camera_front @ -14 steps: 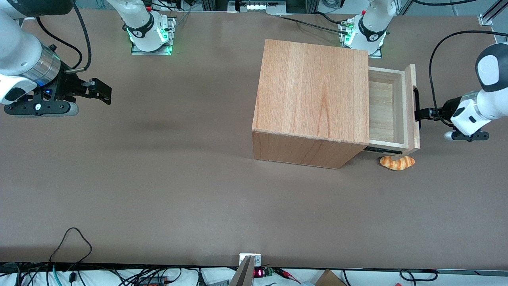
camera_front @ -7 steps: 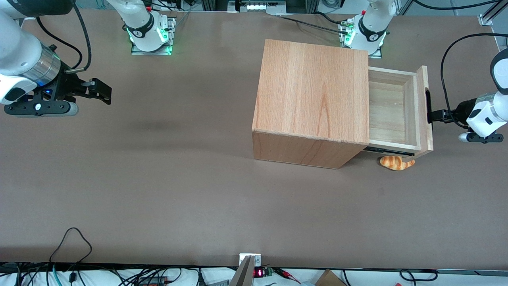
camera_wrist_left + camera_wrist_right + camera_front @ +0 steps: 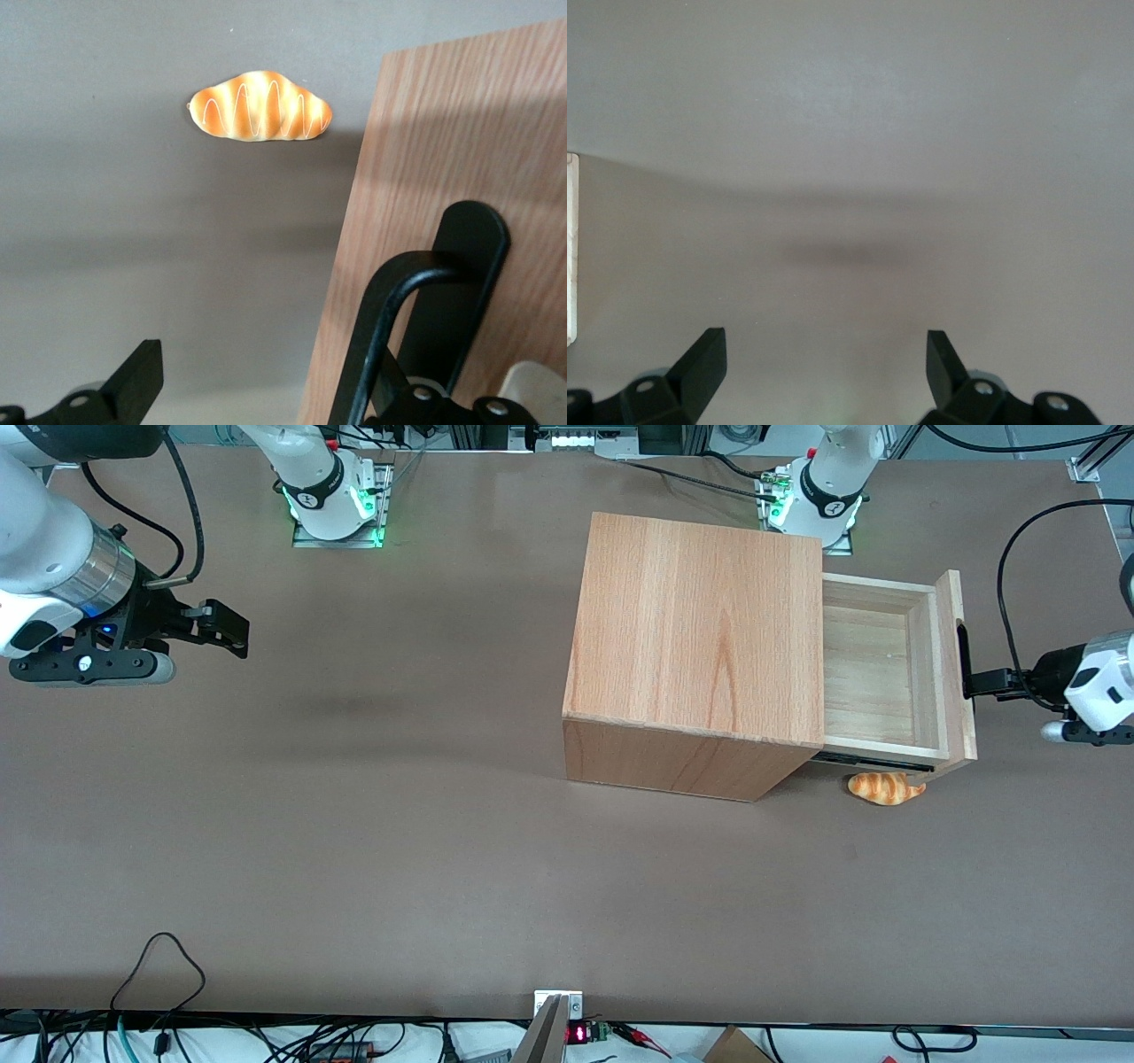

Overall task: Open top drawer with left arm
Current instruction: 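Pull the handle with the left gripper, sliding the drawer out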

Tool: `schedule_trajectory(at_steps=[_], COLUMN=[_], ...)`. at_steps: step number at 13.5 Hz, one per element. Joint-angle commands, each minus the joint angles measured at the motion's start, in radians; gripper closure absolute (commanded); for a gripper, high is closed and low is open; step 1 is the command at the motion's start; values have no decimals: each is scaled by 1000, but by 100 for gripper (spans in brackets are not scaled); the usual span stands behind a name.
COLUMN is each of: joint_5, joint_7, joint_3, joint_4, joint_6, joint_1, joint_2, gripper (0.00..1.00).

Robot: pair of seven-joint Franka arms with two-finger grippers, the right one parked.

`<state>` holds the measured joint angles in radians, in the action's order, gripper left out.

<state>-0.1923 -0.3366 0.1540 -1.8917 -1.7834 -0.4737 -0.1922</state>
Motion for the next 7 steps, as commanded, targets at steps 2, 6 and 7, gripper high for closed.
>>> schedule_trajectory(at_steps=[2,6,7], joint_5=[-58,-72,-70], joint_7=[-47,-55,-64], joint_3=[9,9,9], joint_4=[81,163,207], joint_6=[81,166,205], joint_1=[-36,-39,-37], joint_2=[-21,-16,-16], gripper=[0,0,0])
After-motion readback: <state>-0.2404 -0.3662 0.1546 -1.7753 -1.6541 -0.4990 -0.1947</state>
